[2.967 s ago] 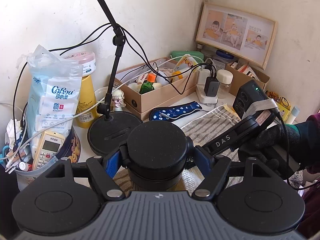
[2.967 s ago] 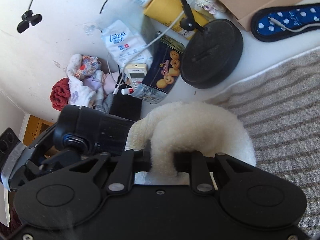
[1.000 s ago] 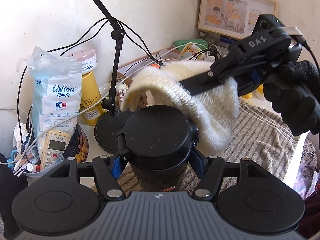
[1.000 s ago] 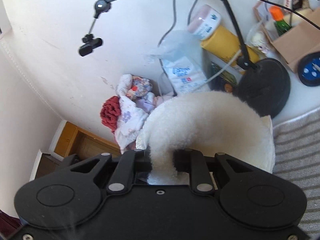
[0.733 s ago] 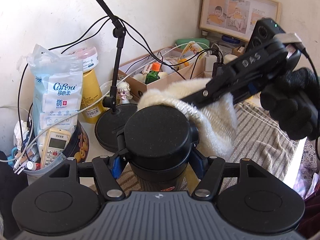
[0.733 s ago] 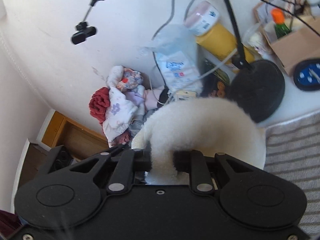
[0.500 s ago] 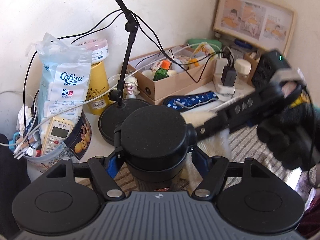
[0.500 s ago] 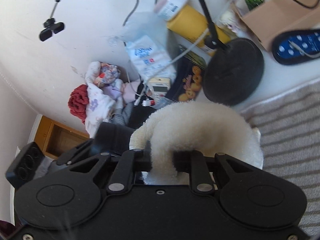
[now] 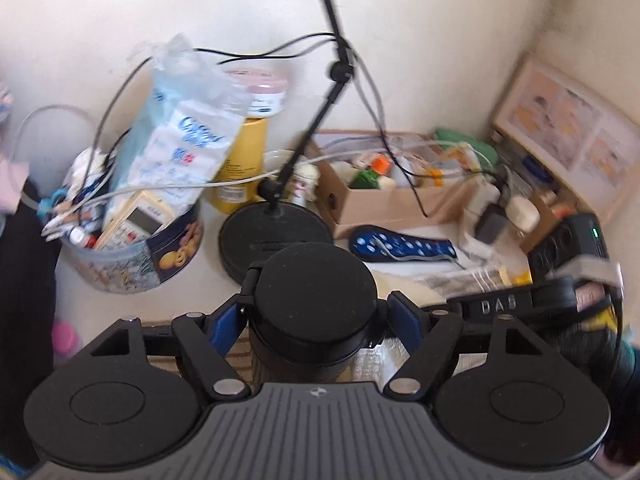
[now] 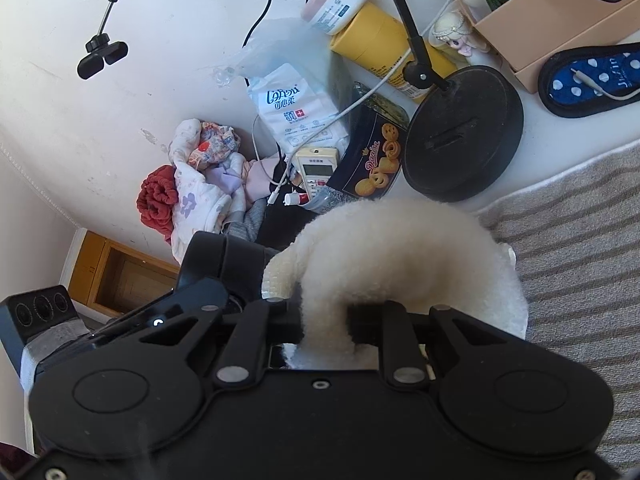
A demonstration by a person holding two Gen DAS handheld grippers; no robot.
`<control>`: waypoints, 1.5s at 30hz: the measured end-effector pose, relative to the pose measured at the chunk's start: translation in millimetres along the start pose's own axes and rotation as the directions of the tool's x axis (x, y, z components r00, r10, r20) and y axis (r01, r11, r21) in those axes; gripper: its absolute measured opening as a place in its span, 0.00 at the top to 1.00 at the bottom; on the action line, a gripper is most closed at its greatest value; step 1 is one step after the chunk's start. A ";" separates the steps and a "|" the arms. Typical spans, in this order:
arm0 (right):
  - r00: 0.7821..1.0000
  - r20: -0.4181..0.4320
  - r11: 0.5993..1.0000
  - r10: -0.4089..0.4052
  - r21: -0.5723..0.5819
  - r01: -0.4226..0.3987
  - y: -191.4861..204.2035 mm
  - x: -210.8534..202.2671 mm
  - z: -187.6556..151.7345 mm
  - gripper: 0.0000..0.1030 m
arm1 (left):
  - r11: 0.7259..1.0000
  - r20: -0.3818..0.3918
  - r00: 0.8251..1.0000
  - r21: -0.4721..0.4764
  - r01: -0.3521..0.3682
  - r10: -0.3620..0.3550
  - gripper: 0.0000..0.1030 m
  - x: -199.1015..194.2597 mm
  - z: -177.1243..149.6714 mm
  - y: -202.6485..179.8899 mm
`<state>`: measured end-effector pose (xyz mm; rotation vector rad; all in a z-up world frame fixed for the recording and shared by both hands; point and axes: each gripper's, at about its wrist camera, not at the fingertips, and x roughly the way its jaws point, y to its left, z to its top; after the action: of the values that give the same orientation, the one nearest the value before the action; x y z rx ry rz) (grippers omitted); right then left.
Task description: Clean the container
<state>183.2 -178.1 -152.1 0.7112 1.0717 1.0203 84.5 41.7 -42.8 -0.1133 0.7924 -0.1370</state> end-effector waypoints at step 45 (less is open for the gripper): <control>0.986 0.149 0.985 0.077 -0.165 -0.051 56.7 -46.3 6.0 0.84 | 0.960 -0.035 0.967 0.116 0.256 -0.253 0.34 -0.2 9.1 37.8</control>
<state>164.9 -198.9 -84.1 0.6853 0.8264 1.0755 93.9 79.4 -42.1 -0.1000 0.7854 -0.4298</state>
